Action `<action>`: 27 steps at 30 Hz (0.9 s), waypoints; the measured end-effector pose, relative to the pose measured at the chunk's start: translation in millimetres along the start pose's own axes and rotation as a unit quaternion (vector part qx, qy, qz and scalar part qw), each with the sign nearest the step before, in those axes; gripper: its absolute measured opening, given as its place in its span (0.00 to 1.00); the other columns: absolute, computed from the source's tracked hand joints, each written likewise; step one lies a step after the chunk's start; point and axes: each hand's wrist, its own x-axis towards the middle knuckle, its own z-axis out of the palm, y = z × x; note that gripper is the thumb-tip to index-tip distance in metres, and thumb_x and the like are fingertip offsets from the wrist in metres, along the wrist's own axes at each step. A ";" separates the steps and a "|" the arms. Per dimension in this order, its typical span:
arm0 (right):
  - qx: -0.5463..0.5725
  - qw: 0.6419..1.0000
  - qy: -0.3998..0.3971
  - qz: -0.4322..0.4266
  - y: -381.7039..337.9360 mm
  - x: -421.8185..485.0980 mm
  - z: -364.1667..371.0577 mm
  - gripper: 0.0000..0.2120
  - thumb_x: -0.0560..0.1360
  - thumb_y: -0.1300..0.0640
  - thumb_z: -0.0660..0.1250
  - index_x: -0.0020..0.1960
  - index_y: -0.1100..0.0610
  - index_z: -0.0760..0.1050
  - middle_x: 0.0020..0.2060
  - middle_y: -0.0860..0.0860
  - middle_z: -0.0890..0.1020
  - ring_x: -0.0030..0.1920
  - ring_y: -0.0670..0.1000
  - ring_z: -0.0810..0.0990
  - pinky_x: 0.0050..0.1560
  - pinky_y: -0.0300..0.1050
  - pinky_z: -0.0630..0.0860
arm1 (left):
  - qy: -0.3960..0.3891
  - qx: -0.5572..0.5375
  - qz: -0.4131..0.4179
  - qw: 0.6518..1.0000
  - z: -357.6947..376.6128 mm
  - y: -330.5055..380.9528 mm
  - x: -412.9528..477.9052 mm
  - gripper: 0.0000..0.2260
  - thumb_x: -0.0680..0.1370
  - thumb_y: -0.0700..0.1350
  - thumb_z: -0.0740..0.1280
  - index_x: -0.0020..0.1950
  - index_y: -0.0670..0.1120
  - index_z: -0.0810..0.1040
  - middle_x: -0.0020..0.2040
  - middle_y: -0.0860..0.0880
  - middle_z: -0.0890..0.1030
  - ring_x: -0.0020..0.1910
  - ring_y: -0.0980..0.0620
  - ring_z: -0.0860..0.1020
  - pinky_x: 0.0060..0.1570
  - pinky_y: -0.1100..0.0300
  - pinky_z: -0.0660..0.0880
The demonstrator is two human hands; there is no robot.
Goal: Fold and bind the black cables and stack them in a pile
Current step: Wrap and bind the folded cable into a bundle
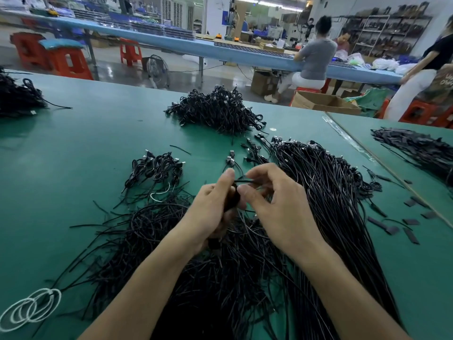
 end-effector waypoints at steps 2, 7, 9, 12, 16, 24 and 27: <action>-0.033 0.997 -0.029 0.056 2.8 -9.4 3.2 0.11 0.75 0.43 0.69 0.46 0.46 0.70 0.38 0.44 0.77 0.38 0.39 0.76 0.39 0.31 0.73 | 0.056 -0.020 0.031 0.998 -5.3 0.8 2.8 0.28 0.80 0.66 0.56 0.27 0.51 0.77 0.23 0.53 0.67 0.18 0.56 0.60 0.18 0.67 0.57; -0.238 0.939 -0.232 0.082 0.9 -42.4 32.0 0.19 0.77 0.36 0.64 0.41 0.52 0.75 0.39 0.45 0.77 0.40 0.47 0.77 0.42 0.46 0.78 | 0.136 -0.093 0.083 0.983 -14.2 6.6 3.4 0.26 0.77 0.66 0.58 0.26 0.51 0.69 0.22 0.52 0.64 0.18 0.55 0.58 0.17 0.64 0.53; -0.247 0.932 -0.255 0.079 0.0 -47.3 41.7 0.19 0.78 0.39 0.65 0.42 0.55 0.76 0.43 0.47 0.76 0.45 0.51 0.77 0.42 0.45 0.76 | 0.155 -0.080 0.090 0.980 -14.0 7.1 3.7 0.26 0.78 0.66 0.58 0.26 0.50 0.67 0.22 0.51 0.63 0.18 0.54 0.57 0.19 0.63 0.52; -0.255 0.926 -0.264 0.087 -1.0 -47.2 45.5 0.13 0.79 0.47 0.65 0.43 0.56 0.75 0.47 0.50 0.76 0.49 0.54 0.77 0.43 0.46 0.75 | 0.182 -0.062 0.099 0.976 -14.9 7.5 3.1 0.27 0.80 0.63 0.60 0.25 0.51 0.67 0.21 0.52 0.63 0.18 0.55 0.57 0.17 0.65 0.53; -0.281 0.913 -0.278 0.099 -1.1 -43.5 39.2 0.17 0.78 0.49 0.65 0.36 0.57 0.69 0.39 0.51 0.76 0.42 0.55 0.75 0.41 0.46 0.75 | 0.198 -0.051 0.123 0.971 -18.3 7.3 3.6 0.24 0.78 0.59 0.66 0.26 0.47 0.74 0.21 0.54 0.63 0.18 0.58 0.58 0.18 0.68 0.57; -0.287 0.913 -0.269 0.109 -1.3 -45.0 33.9 0.12 0.80 0.50 0.63 0.45 0.56 0.79 0.43 0.50 0.81 0.44 0.53 0.81 0.47 0.51 0.81 | 0.224 -0.037 0.111 0.968 -16.0 9.2 4.8 0.27 0.82 0.63 0.54 0.32 0.46 0.67 0.22 0.56 0.66 0.19 0.59 0.60 0.19 0.68 0.59; -0.264 0.932 -0.218 0.123 -1.4 -35.2 11.0 0.10 0.78 0.47 0.65 0.45 0.51 0.81 0.39 0.45 0.82 0.39 0.46 0.81 0.43 0.44 0.80 | 0.219 -0.040 0.087 0.971 -13.9 9.4 5.3 0.29 0.84 0.62 0.47 0.31 0.46 0.67 0.21 0.54 0.67 0.18 0.59 0.61 0.19 0.67 0.60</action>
